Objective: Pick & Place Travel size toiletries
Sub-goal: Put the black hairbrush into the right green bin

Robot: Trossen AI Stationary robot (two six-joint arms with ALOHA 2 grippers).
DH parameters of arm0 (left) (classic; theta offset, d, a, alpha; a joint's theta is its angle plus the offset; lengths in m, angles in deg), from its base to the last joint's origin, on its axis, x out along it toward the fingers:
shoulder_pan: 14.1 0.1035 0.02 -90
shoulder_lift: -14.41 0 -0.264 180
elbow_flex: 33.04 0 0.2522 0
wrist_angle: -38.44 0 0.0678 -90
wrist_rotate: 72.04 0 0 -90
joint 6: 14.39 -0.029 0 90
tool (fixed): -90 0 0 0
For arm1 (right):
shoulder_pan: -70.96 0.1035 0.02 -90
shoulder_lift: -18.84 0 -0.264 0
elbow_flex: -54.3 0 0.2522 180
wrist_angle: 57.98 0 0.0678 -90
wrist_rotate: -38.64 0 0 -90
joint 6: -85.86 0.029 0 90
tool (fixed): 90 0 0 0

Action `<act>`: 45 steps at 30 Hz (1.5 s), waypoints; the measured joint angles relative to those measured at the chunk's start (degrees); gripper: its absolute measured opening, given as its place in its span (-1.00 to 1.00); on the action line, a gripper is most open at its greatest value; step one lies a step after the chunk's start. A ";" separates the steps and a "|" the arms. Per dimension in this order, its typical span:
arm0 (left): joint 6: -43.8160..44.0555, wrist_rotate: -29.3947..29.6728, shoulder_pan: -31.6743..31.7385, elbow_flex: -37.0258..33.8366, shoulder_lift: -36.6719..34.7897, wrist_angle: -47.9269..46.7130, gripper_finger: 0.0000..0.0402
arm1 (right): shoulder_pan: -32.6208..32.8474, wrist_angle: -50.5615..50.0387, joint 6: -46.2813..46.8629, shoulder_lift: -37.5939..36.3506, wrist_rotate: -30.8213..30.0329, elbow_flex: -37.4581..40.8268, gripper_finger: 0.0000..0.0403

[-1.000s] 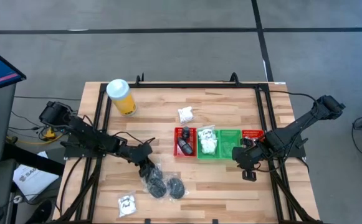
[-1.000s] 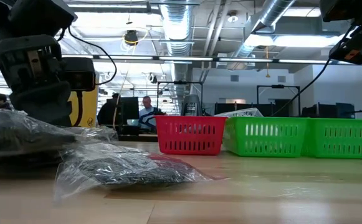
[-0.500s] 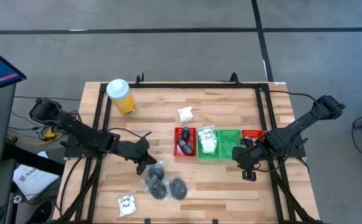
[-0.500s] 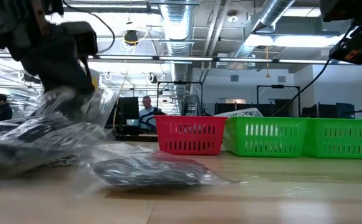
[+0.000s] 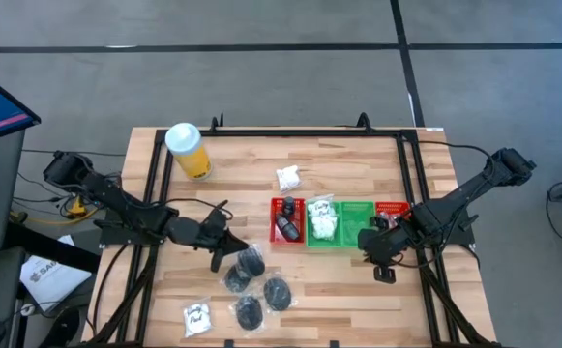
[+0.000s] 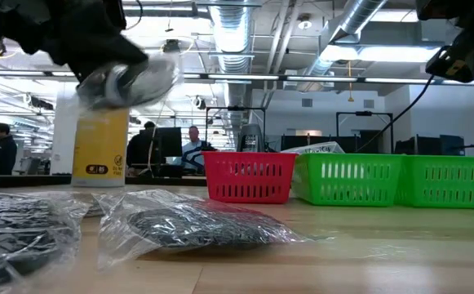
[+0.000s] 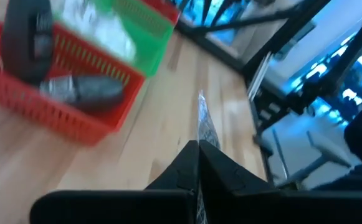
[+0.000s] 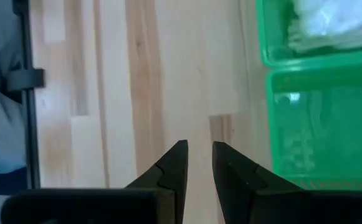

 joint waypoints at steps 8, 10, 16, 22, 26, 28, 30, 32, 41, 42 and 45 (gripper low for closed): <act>-3.74 5.19 0.00 1.19 0.96 4.57 -1.00 | 0.00 9.38 -4.64 0.00 -0.22 0.01 -0.67; -4.67 5.25 0.00 2.74 1.99 4.96 -1.00 | 0.00 13.27 -6.49 -0.02 -0.22 0.01 -0.67; -11.66 7.63 -1.07 9.48 6.93 5.18 -1.00 | 0.00 21.21 -11.83 -0.02 -0.23 0.01 -0.67; -17.74 11.21 -1.64 17.55 13.71 5.21 -1.00 | -0.04 24.77 -13.49 -0.02 -3.05 0.01 -0.67; -21.48 12.70 -1.64 22.47 17.73 5.16 -1.00 | -0.13 25.09 -13.49 -0.02 -6.06 0.01 -0.67; -23.08 13.78 -1.64 24.66 19.50 5.13 -1.00 | -0.15 25.92 -13.49 -0.02 -6.62 0.01 -0.67; -24.32 14.28 -1.64 26.66 21.13 5.13 -1.00 | -0.13 26.83 -13.49 -0.02 -6.72 0.01 -0.67; -25.64 14.50 -1.64 28.31 22.63 5.04 -1.00 | -0.13 27.56 -13.49 -0.02 -6.72 0.01 -0.67; -29.19 16.15 -1.64 34.25 27.28 4.99 -1.00 | -0.66 30.14 -13.51 0.00 -6.69 0.01 -0.67; -29.35 16.30 -1.64 34.62 27.55 4.91 -1.00 | -0.86 30.09 -13.74 0.00 -6.69 0.01 -0.66; -30.48 16.58 -1.64 35.78 28.00 4.87 -1.00 | -1.28 30.33 -14.83 0.02 -6.67 0.01 -0.61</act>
